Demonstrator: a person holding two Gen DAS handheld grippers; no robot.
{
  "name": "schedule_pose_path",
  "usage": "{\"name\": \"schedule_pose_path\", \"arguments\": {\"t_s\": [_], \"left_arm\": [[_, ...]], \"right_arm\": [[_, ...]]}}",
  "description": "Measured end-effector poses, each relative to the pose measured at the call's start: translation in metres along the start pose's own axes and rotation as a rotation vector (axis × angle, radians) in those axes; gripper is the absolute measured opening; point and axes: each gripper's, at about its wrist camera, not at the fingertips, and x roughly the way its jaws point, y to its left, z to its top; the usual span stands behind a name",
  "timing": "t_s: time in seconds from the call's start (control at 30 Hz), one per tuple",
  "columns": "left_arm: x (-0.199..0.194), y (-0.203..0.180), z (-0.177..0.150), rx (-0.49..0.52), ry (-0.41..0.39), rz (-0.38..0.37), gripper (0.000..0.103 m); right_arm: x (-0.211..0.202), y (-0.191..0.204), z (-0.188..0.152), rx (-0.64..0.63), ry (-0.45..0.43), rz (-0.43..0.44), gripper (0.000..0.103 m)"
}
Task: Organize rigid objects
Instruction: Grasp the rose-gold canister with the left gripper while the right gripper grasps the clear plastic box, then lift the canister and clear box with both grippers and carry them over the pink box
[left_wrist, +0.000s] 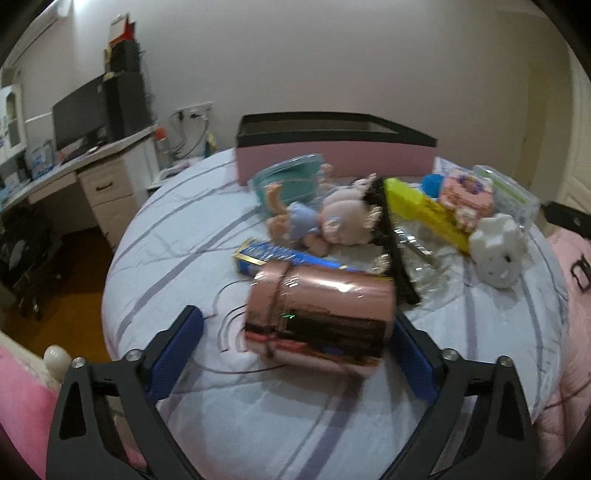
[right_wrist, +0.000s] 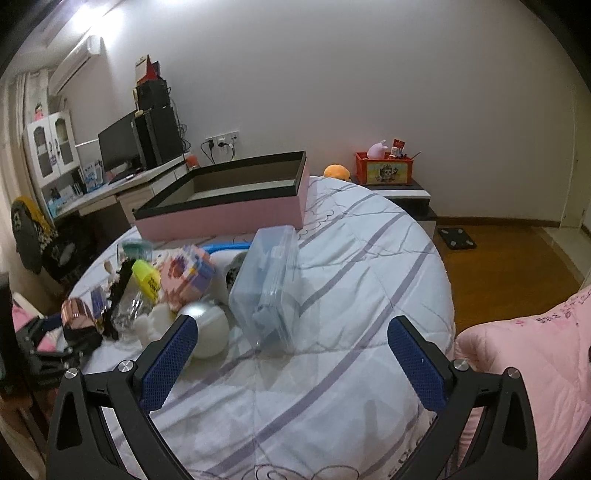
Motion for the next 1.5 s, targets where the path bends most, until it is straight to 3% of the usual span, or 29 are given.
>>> {"name": "schedule_pose_path", "arguments": {"t_s": [0.07,0.17,0.27,0.4,0.6,0.63,0.67,0.9,1.07,1.17,1.3,1.37,1.4,1.5], "left_arm": [[0.0,-0.003,0.003,0.012,-0.003,-0.006,0.075],[0.002,-0.004,0.006,0.006,0.013,-0.046,0.062],[0.004,-0.004,0.008,0.007,0.016,-0.054,0.062],[0.002,0.0,0.008,-0.019,0.026,-0.09,0.062],[0.002,0.001,0.009,-0.043,0.026,-0.096,0.062],[0.001,0.001,0.009,-0.037,0.024,-0.092,0.062],[0.001,-0.001,0.01,-0.032,0.027,-0.091,0.061],[-0.01,-0.002,0.014,-0.04,0.028,-0.13,0.06],[-0.017,-0.004,0.009,-0.038,0.009,-0.072,0.06],[-0.022,0.002,0.014,-0.074,-0.001,-0.101,0.06],[-0.023,-0.001,0.038,-0.044,-0.039,-0.087,0.06],[-0.021,-0.002,0.057,-0.038,-0.06,-0.109,0.06],[-0.021,-0.001,0.065,-0.007,-0.094,-0.16,0.06],[-0.013,-0.006,0.102,0.045,-0.123,-0.146,0.06]], "right_arm": [[0.005,-0.001,0.005,0.016,0.007,0.022,0.103],[0.018,0.004,0.012,0.004,0.029,0.014,0.103],[0.028,0.011,0.015,-0.021,0.044,-0.007,0.092],[0.047,0.013,0.016,-0.046,0.092,-0.038,0.057],[0.064,0.008,0.015,-0.047,0.132,0.005,0.053],[0.065,0.009,0.015,-0.053,0.133,0.008,0.05],[0.066,0.01,0.015,-0.059,0.137,0.013,0.036],[0.06,0.003,0.018,-0.057,0.131,0.028,0.033],[0.051,-0.004,0.017,-0.045,0.104,0.019,0.033],[0.043,-0.009,0.02,-0.035,0.076,0.018,0.033],[0.04,-0.008,0.034,-0.041,0.045,0.031,0.033],[0.039,-0.004,0.045,-0.057,0.036,0.047,0.033],[0.039,-0.001,0.051,-0.068,0.026,0.055,0.033],[0.044,0.011,0.077,-0.109,0.01,0.078,0.033]]}}
